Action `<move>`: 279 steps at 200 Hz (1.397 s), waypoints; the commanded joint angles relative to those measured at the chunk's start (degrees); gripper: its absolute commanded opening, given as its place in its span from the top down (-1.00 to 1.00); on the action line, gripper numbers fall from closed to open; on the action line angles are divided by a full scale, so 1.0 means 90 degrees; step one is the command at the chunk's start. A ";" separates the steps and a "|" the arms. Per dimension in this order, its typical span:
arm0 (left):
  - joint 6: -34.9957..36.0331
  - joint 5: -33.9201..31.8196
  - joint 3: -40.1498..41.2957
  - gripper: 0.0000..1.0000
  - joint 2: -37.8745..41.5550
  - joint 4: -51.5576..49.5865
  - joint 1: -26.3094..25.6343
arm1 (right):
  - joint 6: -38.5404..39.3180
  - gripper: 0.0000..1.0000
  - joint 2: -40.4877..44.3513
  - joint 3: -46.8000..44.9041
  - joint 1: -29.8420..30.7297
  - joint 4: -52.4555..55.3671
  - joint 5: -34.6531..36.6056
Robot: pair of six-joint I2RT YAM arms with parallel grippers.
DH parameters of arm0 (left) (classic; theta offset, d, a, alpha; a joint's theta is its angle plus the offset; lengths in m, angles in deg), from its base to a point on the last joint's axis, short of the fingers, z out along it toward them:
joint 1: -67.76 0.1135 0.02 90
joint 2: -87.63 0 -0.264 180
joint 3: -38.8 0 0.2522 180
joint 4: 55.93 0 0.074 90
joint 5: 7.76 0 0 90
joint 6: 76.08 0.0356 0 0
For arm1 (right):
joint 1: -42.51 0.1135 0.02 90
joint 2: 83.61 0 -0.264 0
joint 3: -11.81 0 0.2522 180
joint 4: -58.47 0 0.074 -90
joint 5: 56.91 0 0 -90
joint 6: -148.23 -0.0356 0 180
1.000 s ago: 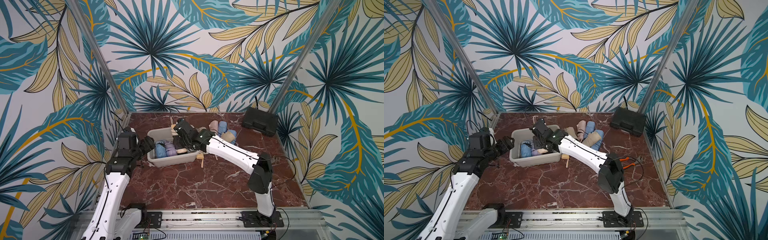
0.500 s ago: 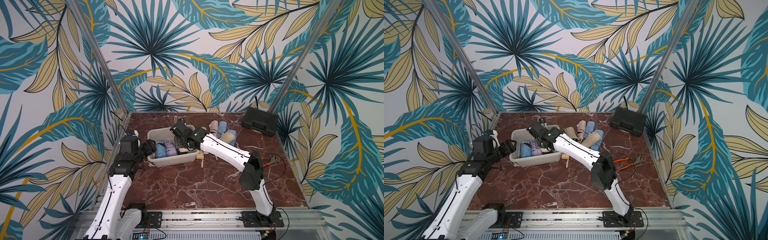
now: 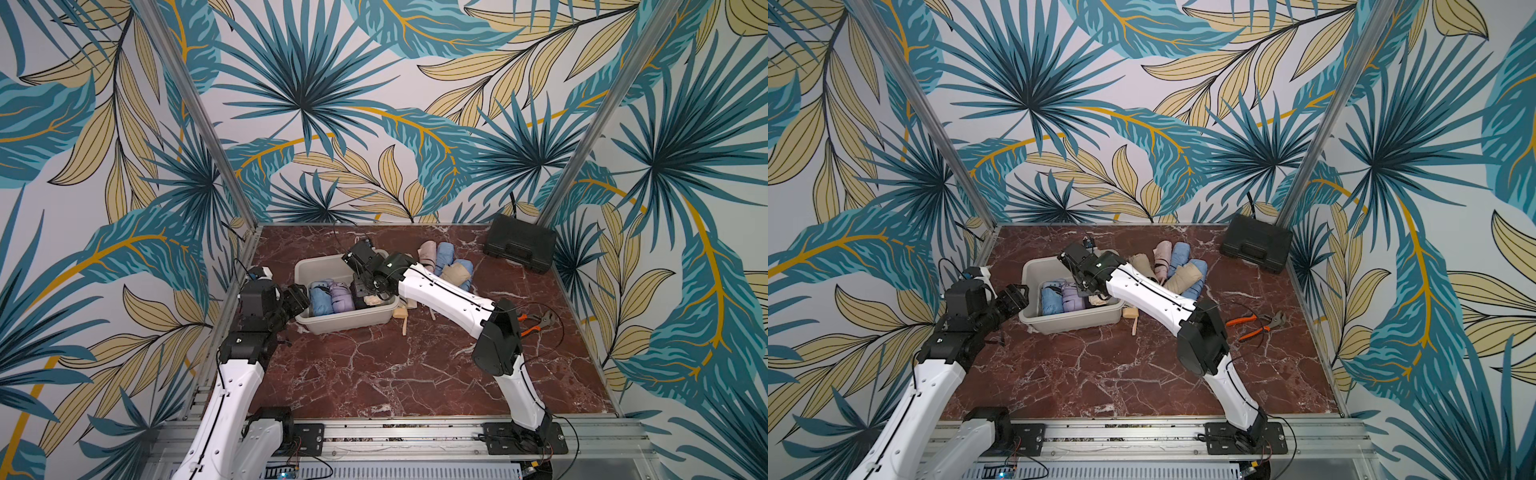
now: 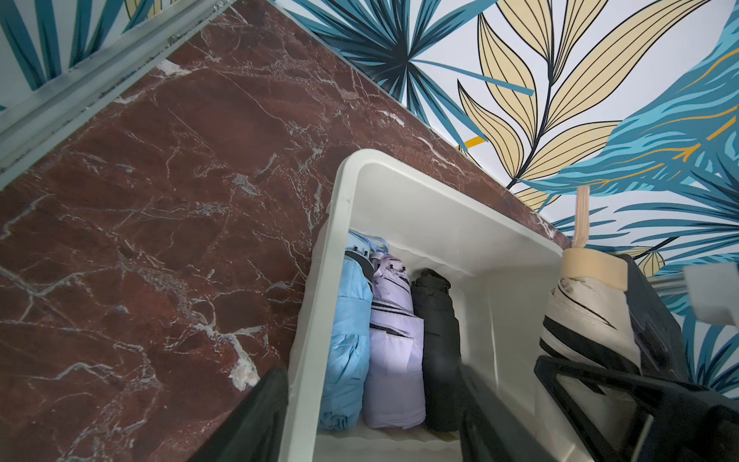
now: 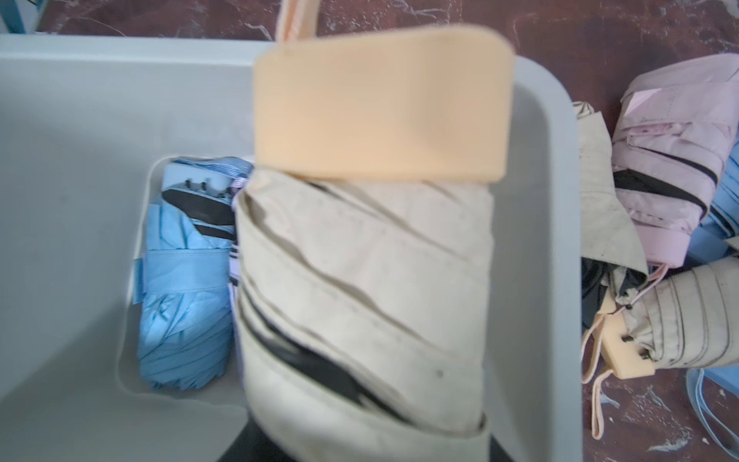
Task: Put the umbrella into the storage box
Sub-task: Place the umbrella in the storage box.
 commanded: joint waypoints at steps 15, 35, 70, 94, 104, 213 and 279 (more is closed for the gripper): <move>-0.0142 0.0131 0.0212 -0.33 0.0000 0.0338 0.0056 | 0.0028 0.55 -0.0414 0.0349 -0.0120 0.0000 -0.0033; -0.0201 0.0239 0.0242 -0.31 -0.0063 0.0466 0.0056 | 0.0003 0.55 -0.0487 0.0256 -0.0116 0.0045 -0.0083; -0.0244 0.0373 0.0243 -0.29 -0.0092 0.0572 0.0056 | 0.0013 0.27 -0.0605 0.0239 -0.0113 0.0039 -0.0011; -0.0220 0.0370 0.0183 -0.29 -0.0032 0.0412 0.0056 | 0.0173 -0.28 -0.0673 0.0416 -0.0115 0.0029 0.0116; -0.0136 0.0382 0.0115 -0.31 0.0007 0.0280 0.0057 | 0.0285 -0.37 -0.0660 0.0492 -0.0118 -0.0007 0.0168; 0.0517 0.0491 -0.1213 -0.69 -0.0035 -0.0176 0.0055 | 0.1569 -0.48 0.1368 -0.0153 -0.0211 -0.0312 0.0644; 0.0482 0.1199 -0.1118 -0.71 0.0022 0.0611 0.0056 | 0.1052 -0.52 0.3238 -0.2879 -0.1413 -0.0311 0.1038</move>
